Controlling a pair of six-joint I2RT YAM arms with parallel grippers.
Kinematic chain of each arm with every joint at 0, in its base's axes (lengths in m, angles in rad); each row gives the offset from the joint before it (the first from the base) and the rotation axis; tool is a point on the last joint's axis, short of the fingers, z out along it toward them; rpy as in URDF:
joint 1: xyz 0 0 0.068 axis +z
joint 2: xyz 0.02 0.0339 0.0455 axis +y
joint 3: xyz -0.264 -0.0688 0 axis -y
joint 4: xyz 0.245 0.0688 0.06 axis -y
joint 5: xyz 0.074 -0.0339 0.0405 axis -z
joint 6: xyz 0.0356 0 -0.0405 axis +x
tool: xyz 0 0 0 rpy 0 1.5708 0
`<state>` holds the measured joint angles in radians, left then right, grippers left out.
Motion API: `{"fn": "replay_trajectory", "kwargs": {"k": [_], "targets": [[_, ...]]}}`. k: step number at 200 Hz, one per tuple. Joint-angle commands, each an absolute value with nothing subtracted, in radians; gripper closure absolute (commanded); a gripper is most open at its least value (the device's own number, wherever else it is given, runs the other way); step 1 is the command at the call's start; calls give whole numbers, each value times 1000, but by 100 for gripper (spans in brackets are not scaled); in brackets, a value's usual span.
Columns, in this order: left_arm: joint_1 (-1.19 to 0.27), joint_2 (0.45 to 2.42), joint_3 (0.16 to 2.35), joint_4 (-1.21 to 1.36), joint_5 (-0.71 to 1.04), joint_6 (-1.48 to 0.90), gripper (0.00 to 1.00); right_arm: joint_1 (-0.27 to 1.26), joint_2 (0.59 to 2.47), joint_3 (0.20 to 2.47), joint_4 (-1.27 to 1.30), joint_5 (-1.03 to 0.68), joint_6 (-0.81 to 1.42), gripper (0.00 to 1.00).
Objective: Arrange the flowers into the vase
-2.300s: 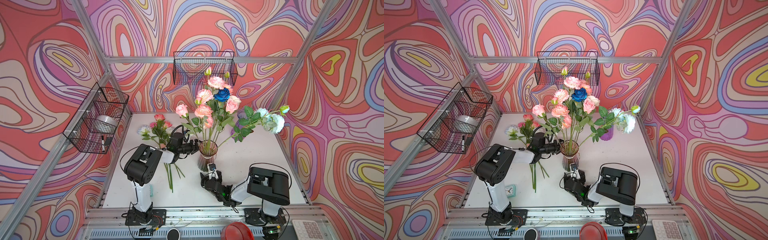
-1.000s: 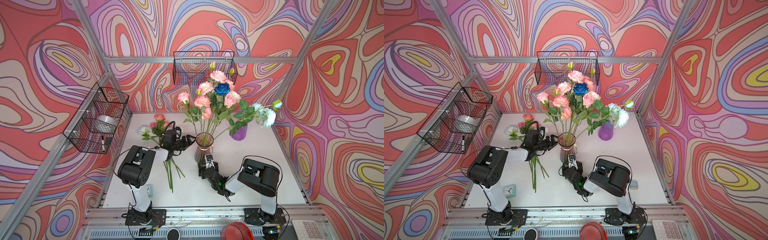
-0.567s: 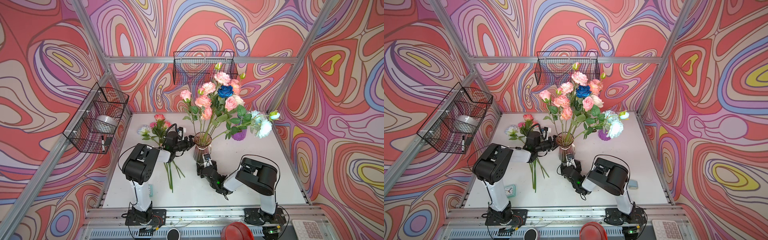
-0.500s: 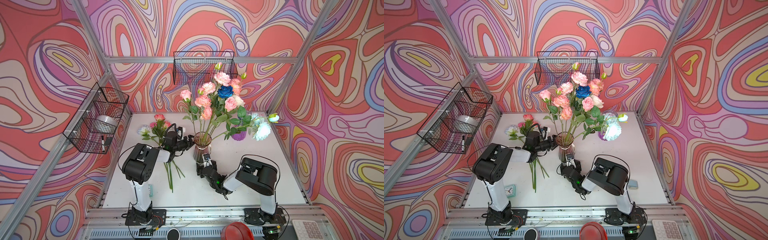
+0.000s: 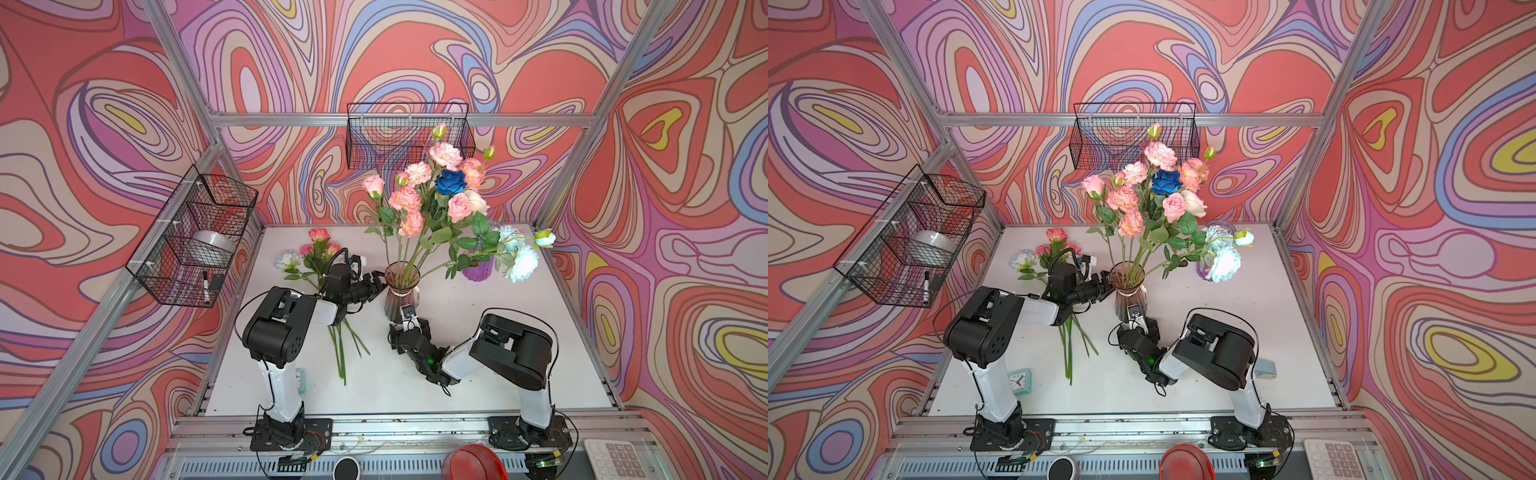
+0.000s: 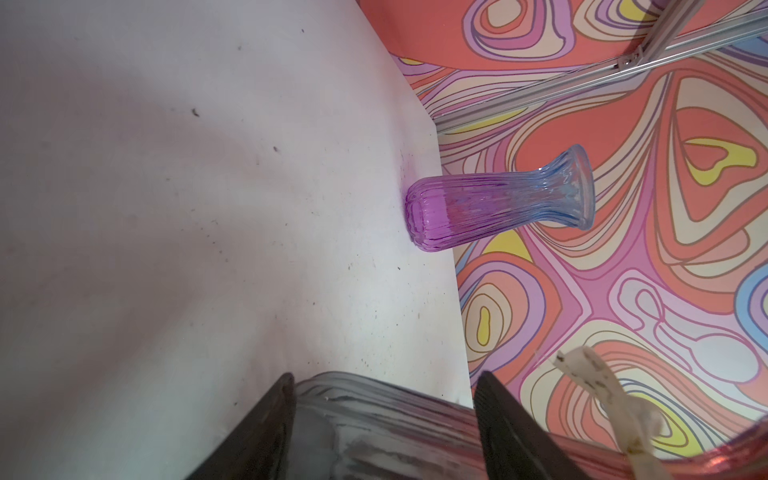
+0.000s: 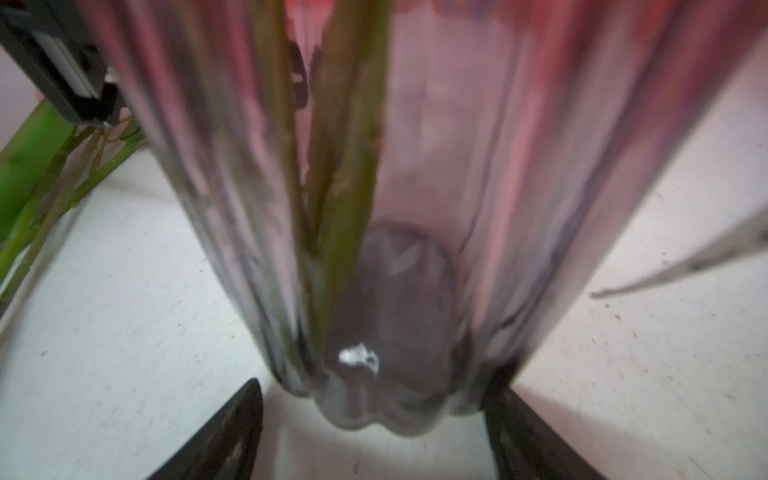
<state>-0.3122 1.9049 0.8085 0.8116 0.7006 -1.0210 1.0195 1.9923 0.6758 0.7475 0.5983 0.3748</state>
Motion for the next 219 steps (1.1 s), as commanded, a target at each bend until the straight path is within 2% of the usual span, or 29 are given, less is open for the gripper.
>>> {"fn": "replay_trajectory", "kwargs": {"k": [1,132,180,219], "targets": [[-304,1871,793,816,680,-1006,30,1016,2061,654,563,494,410,14],[-277,1879,775,801,618,-1017,30,999,2094,713,509,488,392,14],[-273,1853,772,771,617,-1039,30,1009,1991,649,511,422,407,13],[-272,1778,774,646,589,-1010,30,1043,1879,599,463,411,442,13]]}}
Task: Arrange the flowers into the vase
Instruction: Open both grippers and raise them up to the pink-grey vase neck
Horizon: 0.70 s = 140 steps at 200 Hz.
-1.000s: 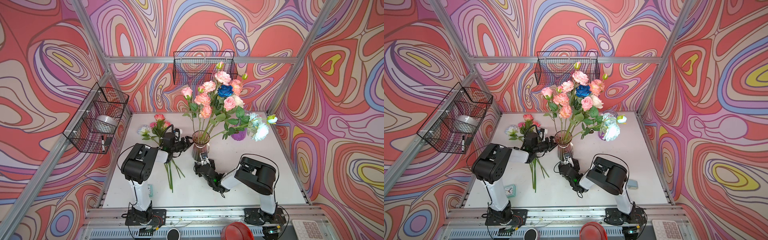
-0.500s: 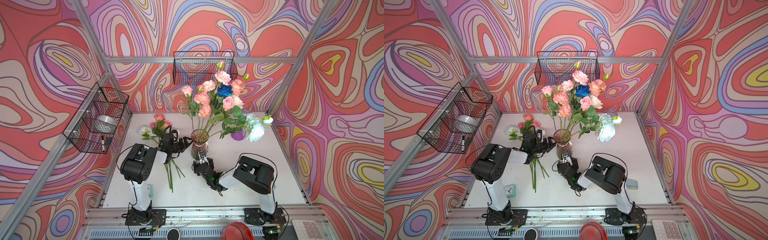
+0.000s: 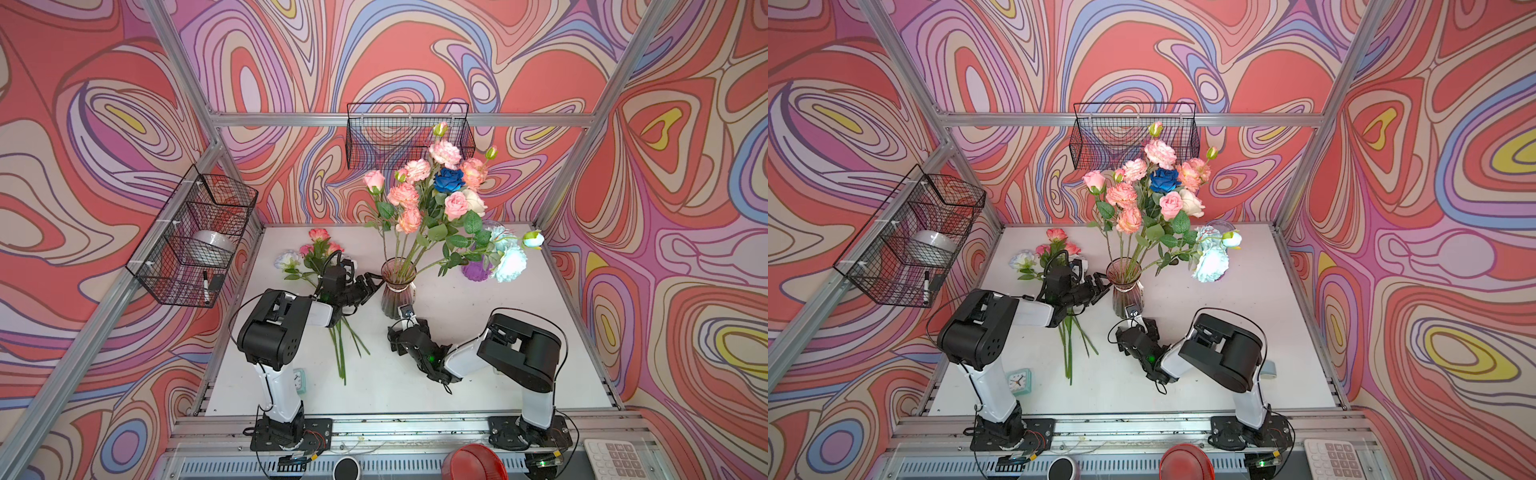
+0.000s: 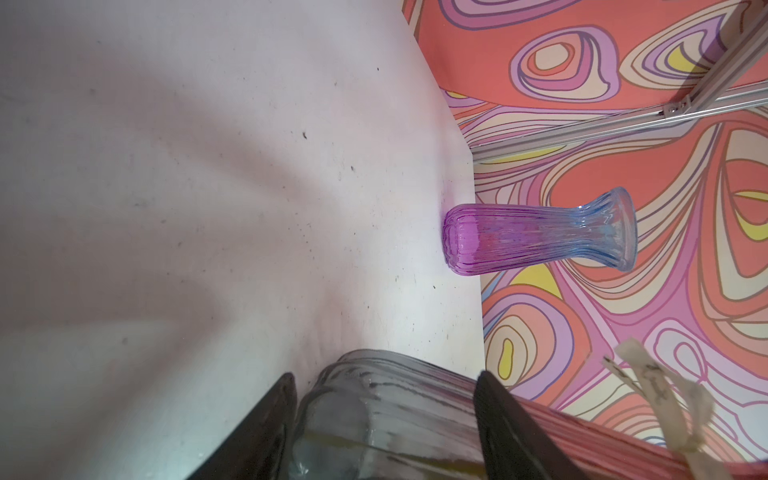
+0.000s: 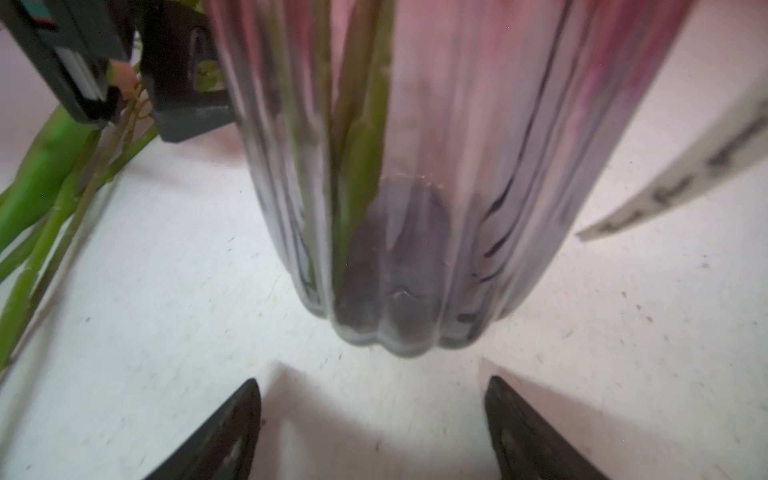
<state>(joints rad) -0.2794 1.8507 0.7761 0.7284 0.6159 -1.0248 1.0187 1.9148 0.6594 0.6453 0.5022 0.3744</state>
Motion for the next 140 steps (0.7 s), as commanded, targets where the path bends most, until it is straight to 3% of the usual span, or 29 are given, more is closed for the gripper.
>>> {"fn": "replay_trajectory", "kwargs": {"k": [1,78,99,140], "targets": [[-273,1776,774,641,587,-1010,30,1043,1877,596,462,409,444,13],[-274,1530,751,285,469,-949,31,1012,1532,405,410,287,566,19],[-275,1468,752,244,476,-939,31,939,1431,366,411,184,597,25],[-273,1370,792,134,478,-914,31,746,1180,386,300,1,616,27]]}}
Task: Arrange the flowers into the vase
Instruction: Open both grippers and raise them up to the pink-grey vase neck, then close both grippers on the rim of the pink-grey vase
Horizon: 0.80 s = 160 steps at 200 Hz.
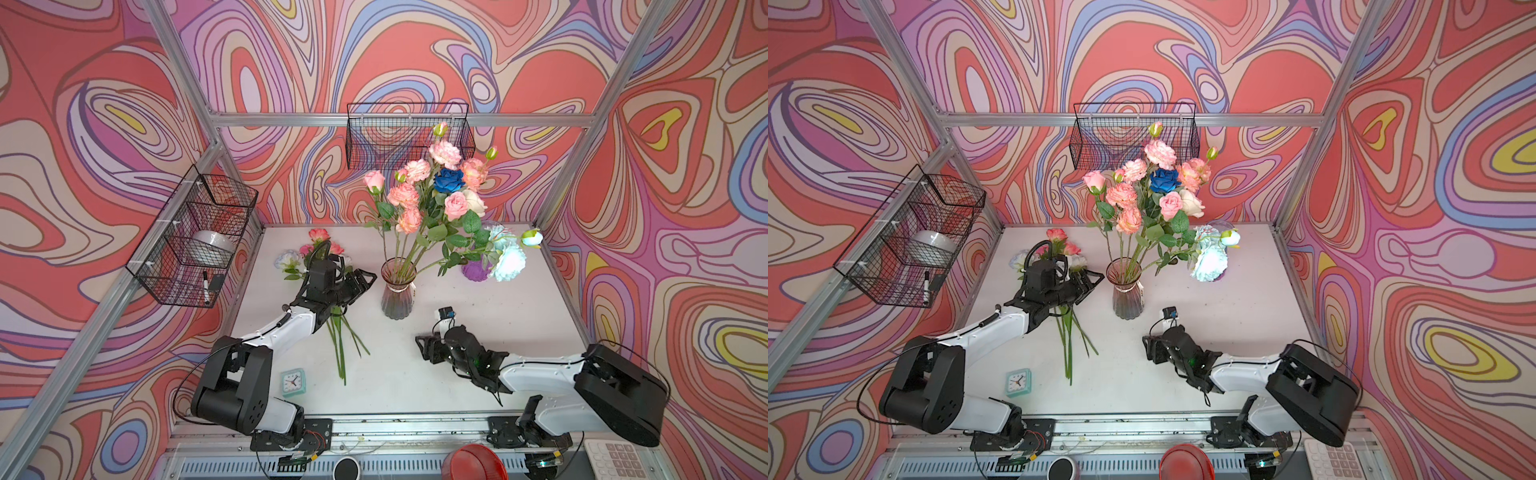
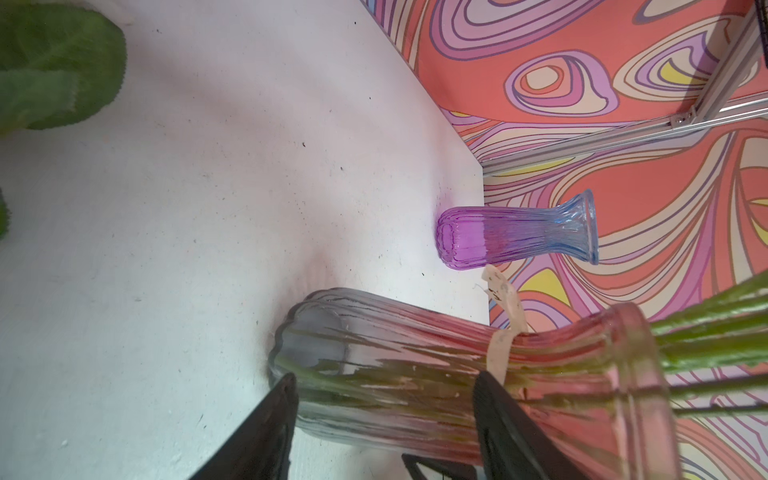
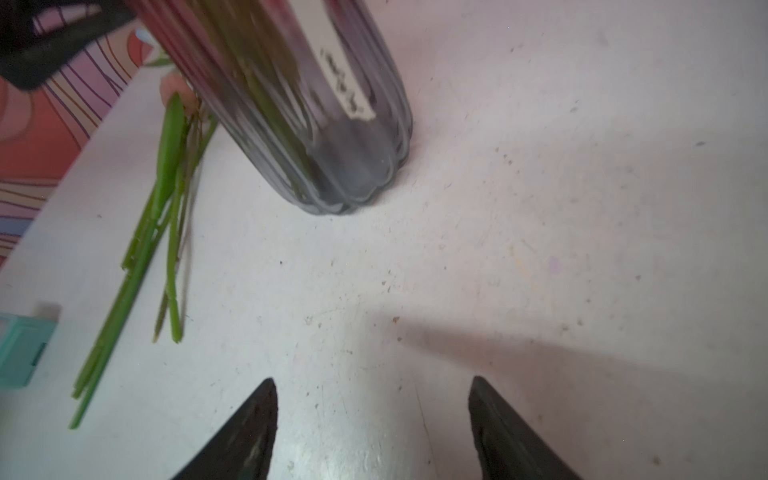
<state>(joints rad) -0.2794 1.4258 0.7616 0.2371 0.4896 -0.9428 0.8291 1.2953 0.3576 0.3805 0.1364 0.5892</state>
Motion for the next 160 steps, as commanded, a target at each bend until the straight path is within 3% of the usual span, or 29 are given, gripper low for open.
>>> {"fn": "replay_trajectory", "kwargs": {"k": [1,39,70,113,142,160], "targets": [[-274,1368,793,133,477,-914,31,743,1175,388,297,-2,617,27],[-273,1249,823,44,443,-890,30,593,1103,531,138,-82,625,35],[-273,1200,839,48,487,-891,29,537,1190,696,102,-144,599,41],[-274,1246,860,139,624,-909,29,529,1335,866,89,-204,549,41],[-290,1280,875,154,644,-898,41,529,1407,943,73,-237,535,43],[-301,1309,893,159,653,-889,43,529,1424,961,66,-250,535,45]]}}
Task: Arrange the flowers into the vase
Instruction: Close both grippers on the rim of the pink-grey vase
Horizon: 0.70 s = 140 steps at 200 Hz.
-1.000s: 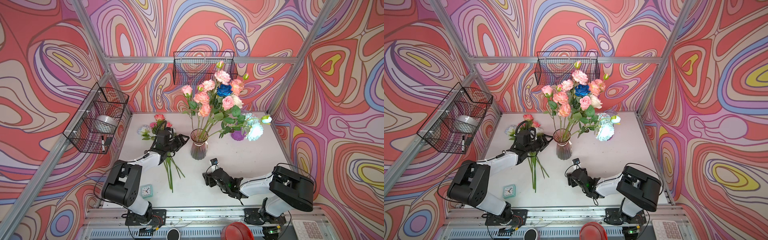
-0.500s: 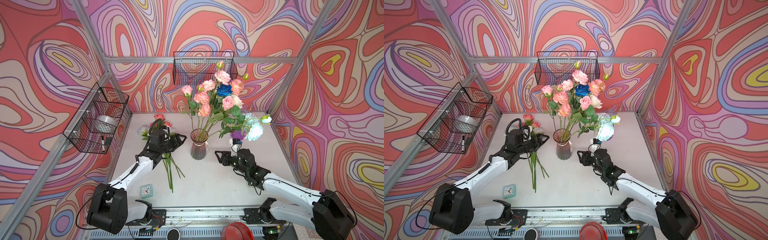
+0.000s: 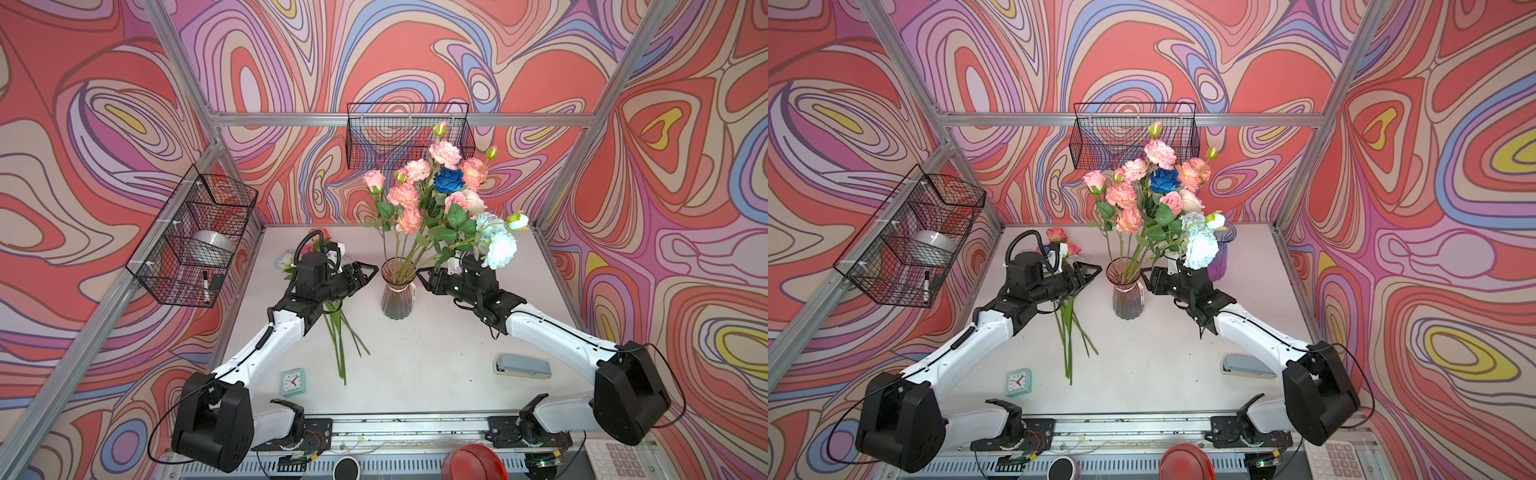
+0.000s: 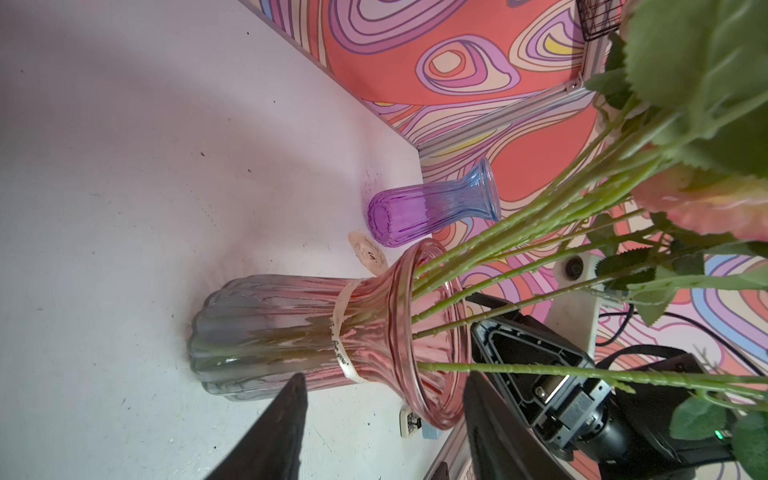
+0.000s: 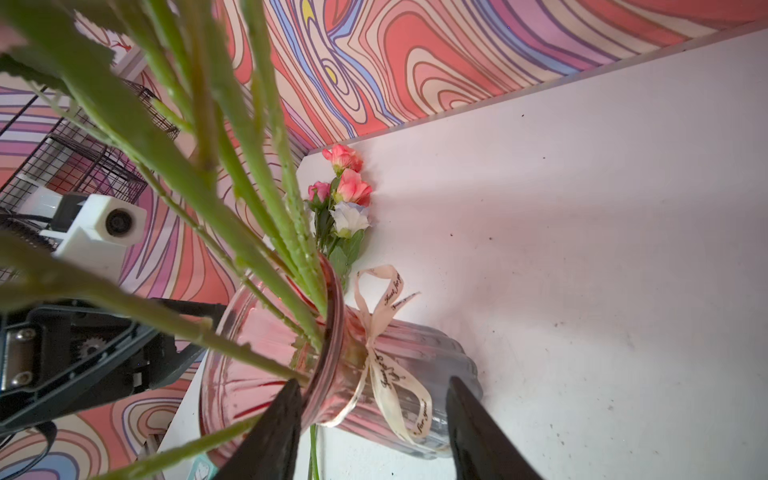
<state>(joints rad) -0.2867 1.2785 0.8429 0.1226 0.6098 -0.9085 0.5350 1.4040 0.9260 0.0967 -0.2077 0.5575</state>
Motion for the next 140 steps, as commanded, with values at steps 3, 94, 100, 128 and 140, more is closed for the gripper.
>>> {"fn": "replay_trajectory", "kwargs": {"k": [3,94,100,128,140], "targets": [[-302,1315,895,161,656,-887,43,529,1426,963,66,-251,534,45],[-336,1423,950,170,678,-867,59,565,1498,1068,-91,-208,497,56],[-339,1426,947,174,677,-868,61,571,1501,1075,-100,-194,489,57],[-346,1435,944,197,675,-878,65,587,1518,1090,-115,-174,477,64],[-349,1440,949,201,672,-879,69,591,1522,1091,-105,-165,474,69]]}}
